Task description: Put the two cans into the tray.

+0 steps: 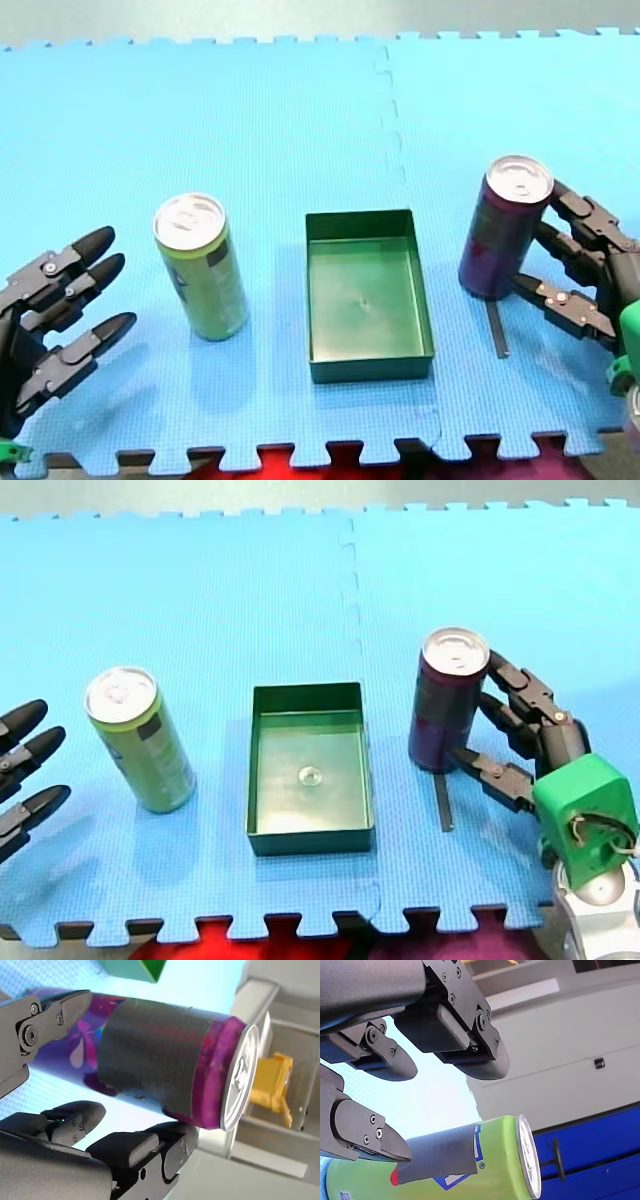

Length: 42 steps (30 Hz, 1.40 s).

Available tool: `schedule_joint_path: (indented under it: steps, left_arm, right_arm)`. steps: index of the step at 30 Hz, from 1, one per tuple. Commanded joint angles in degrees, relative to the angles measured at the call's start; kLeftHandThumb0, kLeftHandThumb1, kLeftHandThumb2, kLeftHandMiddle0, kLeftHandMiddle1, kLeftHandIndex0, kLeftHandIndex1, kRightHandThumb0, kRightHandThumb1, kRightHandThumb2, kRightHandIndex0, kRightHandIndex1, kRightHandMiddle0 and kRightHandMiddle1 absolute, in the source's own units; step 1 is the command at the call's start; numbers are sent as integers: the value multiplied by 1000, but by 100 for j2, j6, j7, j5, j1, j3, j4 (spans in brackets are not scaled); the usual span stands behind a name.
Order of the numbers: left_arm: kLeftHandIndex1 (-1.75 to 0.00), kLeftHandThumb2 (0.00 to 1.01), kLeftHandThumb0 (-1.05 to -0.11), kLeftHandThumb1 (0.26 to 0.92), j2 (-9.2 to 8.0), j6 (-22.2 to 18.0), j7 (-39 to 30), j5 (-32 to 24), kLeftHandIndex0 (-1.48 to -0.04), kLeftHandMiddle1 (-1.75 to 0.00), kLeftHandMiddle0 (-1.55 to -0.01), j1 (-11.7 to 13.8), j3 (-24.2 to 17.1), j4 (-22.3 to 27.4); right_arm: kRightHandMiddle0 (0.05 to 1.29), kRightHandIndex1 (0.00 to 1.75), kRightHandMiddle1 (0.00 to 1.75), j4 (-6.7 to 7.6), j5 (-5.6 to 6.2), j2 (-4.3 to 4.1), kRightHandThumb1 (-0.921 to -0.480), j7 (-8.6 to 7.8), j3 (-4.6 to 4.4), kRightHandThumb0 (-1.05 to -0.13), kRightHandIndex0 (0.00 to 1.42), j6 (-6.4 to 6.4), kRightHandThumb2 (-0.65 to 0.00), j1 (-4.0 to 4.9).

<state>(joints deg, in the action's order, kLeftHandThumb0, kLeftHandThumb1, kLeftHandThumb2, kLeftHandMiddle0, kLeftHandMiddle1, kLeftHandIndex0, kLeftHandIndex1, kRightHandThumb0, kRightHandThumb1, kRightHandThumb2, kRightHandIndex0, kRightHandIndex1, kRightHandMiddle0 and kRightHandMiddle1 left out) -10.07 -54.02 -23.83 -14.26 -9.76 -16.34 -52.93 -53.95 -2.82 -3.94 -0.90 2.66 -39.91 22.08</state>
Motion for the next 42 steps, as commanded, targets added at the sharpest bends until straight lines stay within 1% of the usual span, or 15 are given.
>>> schedule_joint_path:
  steps: [1,2,6,8,10,19,22,26,28,31,32,34,37,39,42]
  left_arm:
    - [-1,4,-1048,829,-35,13,23,0,-715,-3,-710,-4,-7,7]
    - [-1,4,-1048,829,-36,16,30,5,-715,-3,-710,-5,-8,6]
    - [0,4,-1048,832,-41,26,46,20,-715,-3,-710,-17,-8,1]
    - [0,5,-1048,834,-47,33,40,19,-715,-3,-711,-24,-10,-5]
    - [0,5,-1048,835,-53,37,29,13,-715,-3,-711,-29,-13,-14]
    - [0,4,-1048,838,-59,29,35,30,-714,-2,-710,-36,-10,-31]
    - [0,4,-1048,839,-64,32,27,24,-714,-2,-710,-47,-13,-44]
    - [0,3,-1048,839,-64,27,-37,-24,-713,-1,-709,-57,-23,-52]
    - [0,2,-1048,837,-52,22,-98,-74,-712,-1,-708,-57,-33,-44]
    - [0,1,-1048,835,-28,13,-154,-129,-712,-1,-708,-48,-43,-20]
    - [0,1,-1048,835,-23,13,-163,-138,-712,-1,-708,-44,-45,-11]
    - [0,0,-1048,834,-19,18,-180,-152,-712,-1,-708,-36,-47,7]
    - [-1,0,-1048,833,-23,37,-216,-181,-713,0,-707,-21,-49,31]
    - [-1,0,-1048,832,-24,48,-235,-198,-713,0,-706,-14,-51,44]
    - [-1,0,-1048,831,-23,62,-255,-217,-713,0,-704,-4,-56,64]
  right_arm:
    - [473,10,4,-40,92,34,-768,-54,44,-1048,559,-100,-7,39]
    - [475,11,5,-49,139,59,-770,-100,62,-1048,562,-120,-8,45]
    - [486,16,9,-65,397,179,-778,-364,151,-1048,576,-145,-10,66]
    - [493,19,11,-79,474,219,-782,-453,182,-1048,584,-157,-10,73]
    - [498,21,12,-97,496,235,-783,-495,194,-1048,591,-178,-9,79]
    - [514,27,14,-158,443,242,-783,-503,205,-1048,620,-254,-4,98]
    - [515,28,13,-182,388,236,-784,-456,192,-1048,626,-268,-4,108]
    - [515,25,10,-171,268,222,-789,-317,159,-1048,627,-252,-6,103]
    - [512,20,8,-161,170,209,-793,-201,128,-1048,622,-226,-7,96]
    - [495,4,1,-145,-79,143,-801,31,31,-1048,585,-205,-9,81]
    - [488,2,0,-145,-146,124,-804,94,5,-1048,573,-202,-10,79]
    - [478,0,0,-151,-236,99,-809,197,-31,-1048,556,-202,-11,77]
    - [456,0,0,-157,-428,58,-818,436,-105,-1048,504,-198,-12,74]
    - [436,0,0,-146,-512,41,-825,547,-147,-1048,479,-206,-13,66]
    - [417,0,0,-149,-552,28,-833,622,-179,-1048,459,-203,-13,63]
